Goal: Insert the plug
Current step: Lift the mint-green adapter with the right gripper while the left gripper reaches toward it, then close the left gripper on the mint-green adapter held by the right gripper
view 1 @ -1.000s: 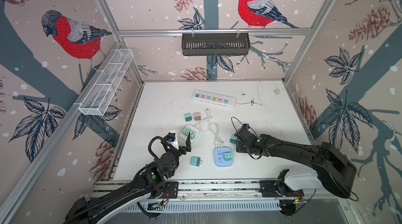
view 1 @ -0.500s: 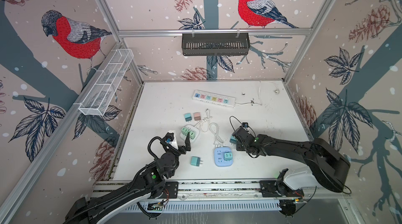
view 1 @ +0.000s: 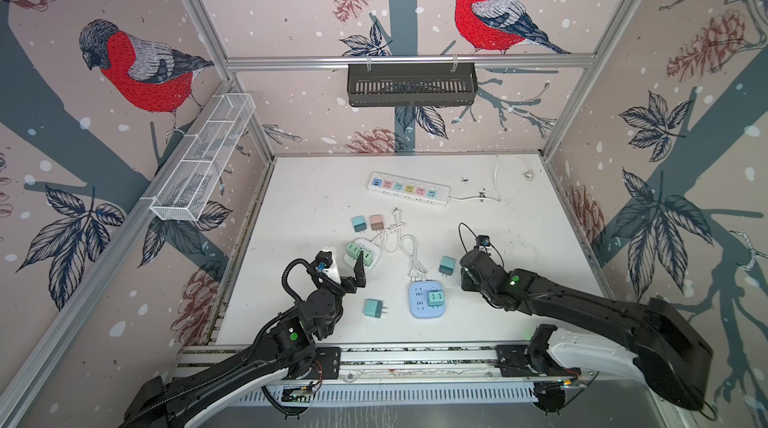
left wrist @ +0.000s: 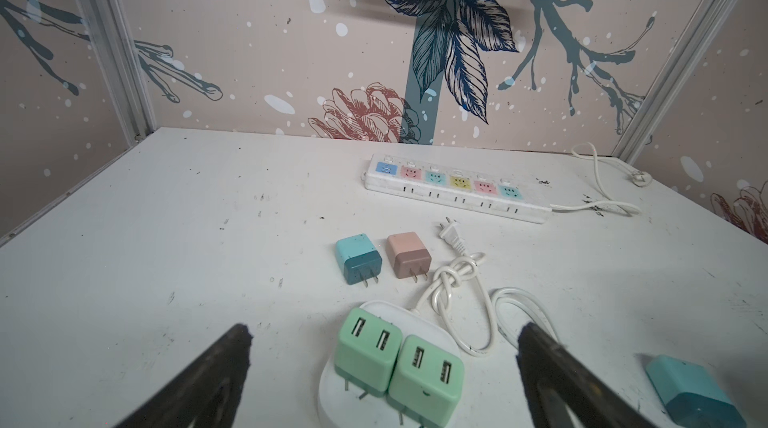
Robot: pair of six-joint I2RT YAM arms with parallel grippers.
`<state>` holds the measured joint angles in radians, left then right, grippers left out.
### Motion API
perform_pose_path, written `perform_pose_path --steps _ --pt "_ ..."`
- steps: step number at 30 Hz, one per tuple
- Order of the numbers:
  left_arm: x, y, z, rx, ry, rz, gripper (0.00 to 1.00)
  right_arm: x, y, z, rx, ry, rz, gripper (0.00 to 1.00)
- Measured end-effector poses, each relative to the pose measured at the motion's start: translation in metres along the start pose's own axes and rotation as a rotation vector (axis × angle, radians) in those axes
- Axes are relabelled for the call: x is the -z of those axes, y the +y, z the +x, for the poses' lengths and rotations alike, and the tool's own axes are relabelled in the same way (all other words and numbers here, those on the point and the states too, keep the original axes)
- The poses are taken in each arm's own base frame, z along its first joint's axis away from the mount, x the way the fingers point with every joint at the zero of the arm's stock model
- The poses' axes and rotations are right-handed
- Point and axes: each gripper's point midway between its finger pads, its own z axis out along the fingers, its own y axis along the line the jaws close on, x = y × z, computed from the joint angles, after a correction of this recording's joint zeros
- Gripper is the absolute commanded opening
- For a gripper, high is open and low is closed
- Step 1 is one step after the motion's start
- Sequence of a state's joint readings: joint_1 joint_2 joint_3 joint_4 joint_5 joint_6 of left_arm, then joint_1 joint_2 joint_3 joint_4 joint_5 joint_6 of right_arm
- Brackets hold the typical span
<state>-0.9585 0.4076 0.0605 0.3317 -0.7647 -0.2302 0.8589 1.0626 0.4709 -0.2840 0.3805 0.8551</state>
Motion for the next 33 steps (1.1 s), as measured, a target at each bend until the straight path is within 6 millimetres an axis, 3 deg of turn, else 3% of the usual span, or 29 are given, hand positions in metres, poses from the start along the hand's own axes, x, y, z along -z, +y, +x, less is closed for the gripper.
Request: perform_pose_path --steps 6,9,15,21,25,33 --pt "0.005 -0.023 -0.023 0.075 -0.027 0.13 0.99 0.046 0.024 -0.044 -0.041 -0.257 -0.109 0.25" --pt "0.008 -0.04 -0.031 0.101 -0.027 0.224 0.94 0.068 0.039 -0.061 -0.024 -0.396 -0.161 0.24" --pt "0.01 -0.071 -0.05 0.119 -0.006 0.36 0.84 0.091 0.053 -0.086 0.095 -0.621 -0.182 0.21" --pt "0.007 -0.107 -0.057 0.084 0.055 0.481 0.8 0.106 0.067 -0.097 0.278 -0.774 -0.215 0.12" --pt "0.006 -0.13 -0.065 0.051 0.069 0.565 0.74 0.117 0.077 -0.102 0.389 -0.862 -0.247 0.13" --pt "0.02 -0.165 -0.064 -0.031 0.085 0.766 0.7 0.122 0.103 -0.084 0.748 -0.946 -0.303 0.05"
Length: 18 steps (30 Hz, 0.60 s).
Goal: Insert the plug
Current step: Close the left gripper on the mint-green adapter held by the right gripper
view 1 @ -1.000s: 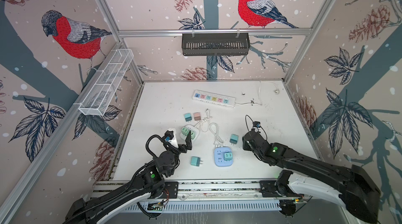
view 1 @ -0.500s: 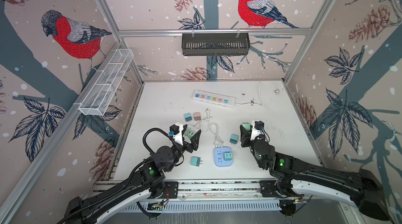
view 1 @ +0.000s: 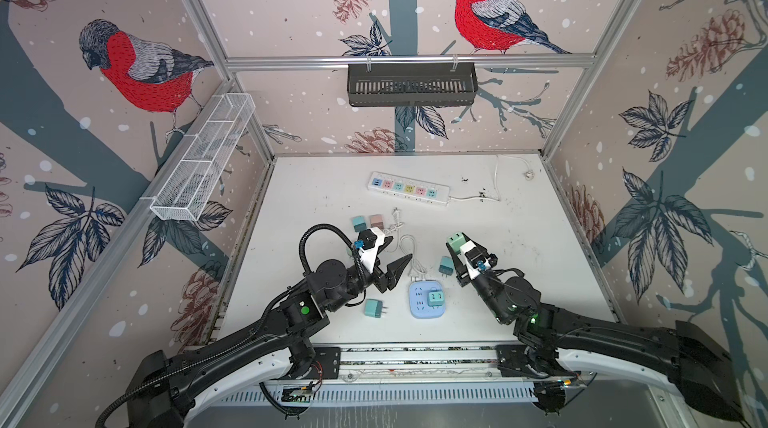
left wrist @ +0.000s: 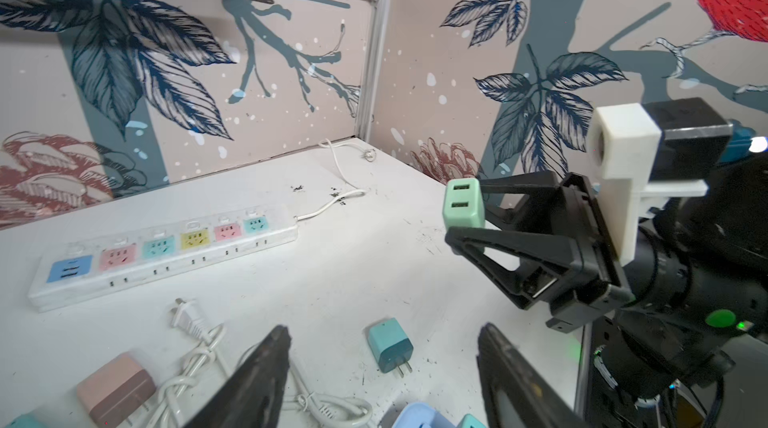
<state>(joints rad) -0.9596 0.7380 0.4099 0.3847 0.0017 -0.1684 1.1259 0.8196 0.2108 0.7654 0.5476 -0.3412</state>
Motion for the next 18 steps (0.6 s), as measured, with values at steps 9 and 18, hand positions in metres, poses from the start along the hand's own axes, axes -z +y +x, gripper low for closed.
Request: perform_pose_path --steps 9,18 --pt "-0.012 -0.029 0.015 -0.099 0.062 0.151 0.67 0.015 0.034 0.008 0.222 -0.083 -0.153 0.05" --pt "-0.025 -0.054 0.019 -0.153 0.106 0.245 0.62 0.025 0.051 -0.006 0.331 -0.166 -0.192 0.05"
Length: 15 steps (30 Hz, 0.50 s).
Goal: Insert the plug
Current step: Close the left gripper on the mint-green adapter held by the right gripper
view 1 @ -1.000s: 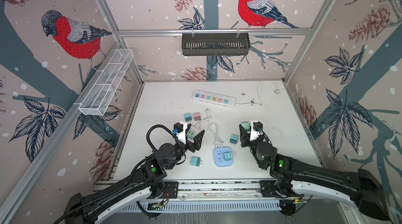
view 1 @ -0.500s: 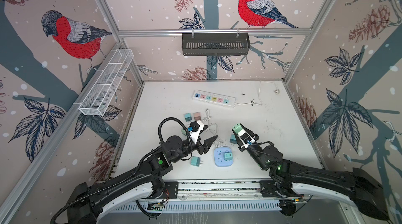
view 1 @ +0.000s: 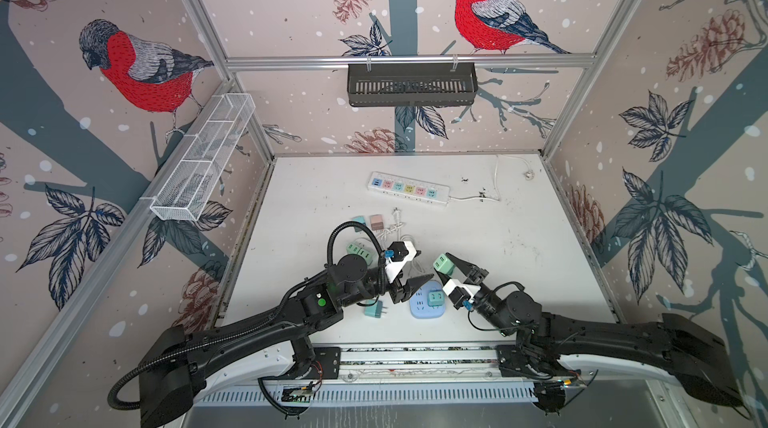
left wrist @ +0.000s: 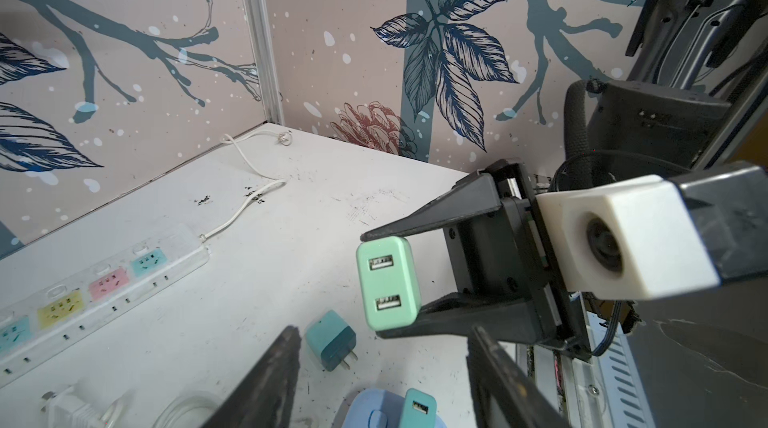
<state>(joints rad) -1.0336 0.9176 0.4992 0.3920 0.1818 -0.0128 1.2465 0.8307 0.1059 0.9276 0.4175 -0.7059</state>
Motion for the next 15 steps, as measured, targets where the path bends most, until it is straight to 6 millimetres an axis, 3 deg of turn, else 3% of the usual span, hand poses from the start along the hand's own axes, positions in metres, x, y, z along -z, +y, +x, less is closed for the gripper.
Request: perform_pose_path --steps 15 --pt "-0.017 -0.007 0.012 0.005 0.077 0.045 0.61 0.001 0.019 -0.02 0.102 -0.057 -0.028 0.05"
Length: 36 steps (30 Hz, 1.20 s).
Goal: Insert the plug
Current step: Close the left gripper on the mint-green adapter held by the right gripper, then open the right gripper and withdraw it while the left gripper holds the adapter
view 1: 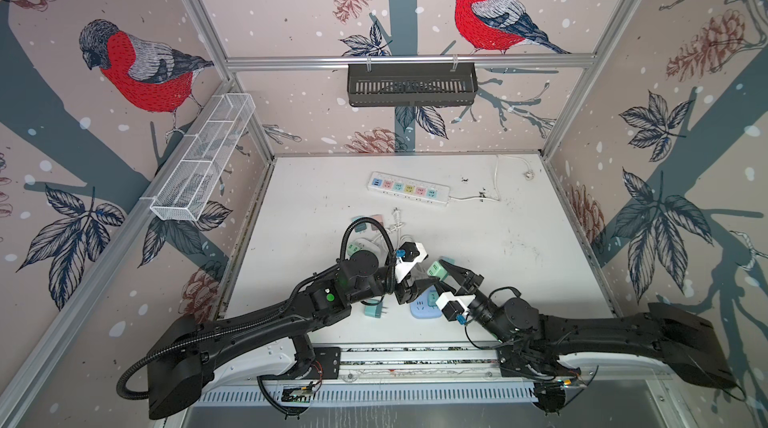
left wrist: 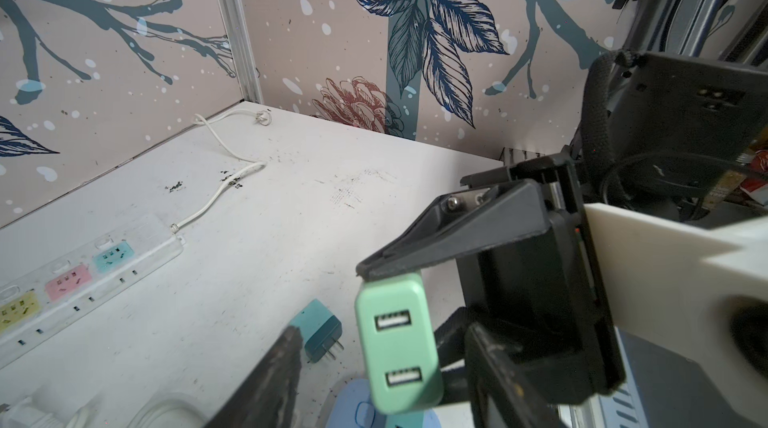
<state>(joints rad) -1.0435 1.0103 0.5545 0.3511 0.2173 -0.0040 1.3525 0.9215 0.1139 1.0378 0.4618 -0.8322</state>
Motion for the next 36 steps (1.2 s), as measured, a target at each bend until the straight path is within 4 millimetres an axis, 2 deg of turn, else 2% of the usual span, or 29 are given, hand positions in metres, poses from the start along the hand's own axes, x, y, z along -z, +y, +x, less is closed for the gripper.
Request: perform_pose_path --steps 6,8,11,12,15,16,17,18,19,25,28,31,33,36 --pt "-0.01 0.003 0.006 0.028 0.047 -0.005 0.48 -0.002 0.001 -0.002 0.028 0.001 0.01 0.05" --pt "-0.012 0.001 0.008 0.036 0.06 0.01 0.33 -0.002 0.001 -0.002 0.033 0.004 0.011 0.05" --pt "-0.015 -0.001 0.008 0.072 0.066 0.022 0.03 -0.002 -0.003 0.0 0.061 0.021 0.028 0.1" --pt "-0.016 -0.001 0.006 0.084 0.066 0.022 0.0 -0.002 -0.004 0.001 0.061 0.024 0.035 0.14" --pt "-0.018 -0.001 0.004 0.083 0.072 0.025 0.0 -0.001 -0.006 0.0 0.057 0.022 0.042 0.32" --pt "-0.018 -0.001 0.005 0.084 0.077 0.027 0.0 0.0 -0.005 0.0 0.056 0.018 0.039 0.42" --pt "-0.018 -0.002 0.006 0.085 0.081 0.028 0.0 0.001 -0.004 0.001 0.055 0.015 0.033 0.6" --pt "-0.017 -0.002 0.007 0.086 0.084 0.028 0.0 0.002 -0.003 0.001 0.055 0.01 0.029 0.94" --pt "-0.016 -0.002 0.008 0.075 0.086 0.024 0.0 0.003 -0.002 0.0 0.044 0.001 0.023 1.0" --pt "0.0 0.019 0.014 0.059 0.092 -0.112 0.0 0.008 -0.005 -0.006 0.021 -0.04 0.021 0.99" --pt "0.012 0.037 0.01 0.023 0.077 -0.226 0.0 0.014 -0.009 -0.003 -0.009 -0.049 0.033 0.99" --pt "0.027 0.057 0.016 -0.053 0.1 -0.356 0.0 0.022 -0.017 0.006 -0.06 -0.05 0.06 0.99" --pt "0.035 0.068 0.027 -0.119 0.149 -0.427 0.0 0.026 -0.029 0.01 -0.113 -0.054 0.095 0.99" --pt "0.045 0.079 0.035 -0.202 0.217 -0.492 0.0 0.036 -0.071 0.007 -0.242 -0.108 0.223 1.0"
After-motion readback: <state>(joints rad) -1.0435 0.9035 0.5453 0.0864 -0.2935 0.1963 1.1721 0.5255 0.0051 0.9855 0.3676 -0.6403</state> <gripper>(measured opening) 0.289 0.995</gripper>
